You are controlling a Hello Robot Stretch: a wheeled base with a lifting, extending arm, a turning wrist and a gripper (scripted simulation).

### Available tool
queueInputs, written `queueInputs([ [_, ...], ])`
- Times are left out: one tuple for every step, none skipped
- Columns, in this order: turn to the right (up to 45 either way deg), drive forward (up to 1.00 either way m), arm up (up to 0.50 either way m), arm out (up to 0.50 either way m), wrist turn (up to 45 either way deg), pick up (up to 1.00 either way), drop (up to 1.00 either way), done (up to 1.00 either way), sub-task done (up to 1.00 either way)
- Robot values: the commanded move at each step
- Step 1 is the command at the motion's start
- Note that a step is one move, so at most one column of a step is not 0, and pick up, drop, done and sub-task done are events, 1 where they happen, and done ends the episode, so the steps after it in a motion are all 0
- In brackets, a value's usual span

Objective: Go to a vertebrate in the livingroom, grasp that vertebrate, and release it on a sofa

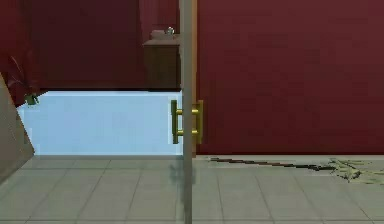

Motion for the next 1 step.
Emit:
queueInputs([
  [-45.0,0.00,0.00,0.00,0.0,0.00,0.00,0.00,0.00],
])
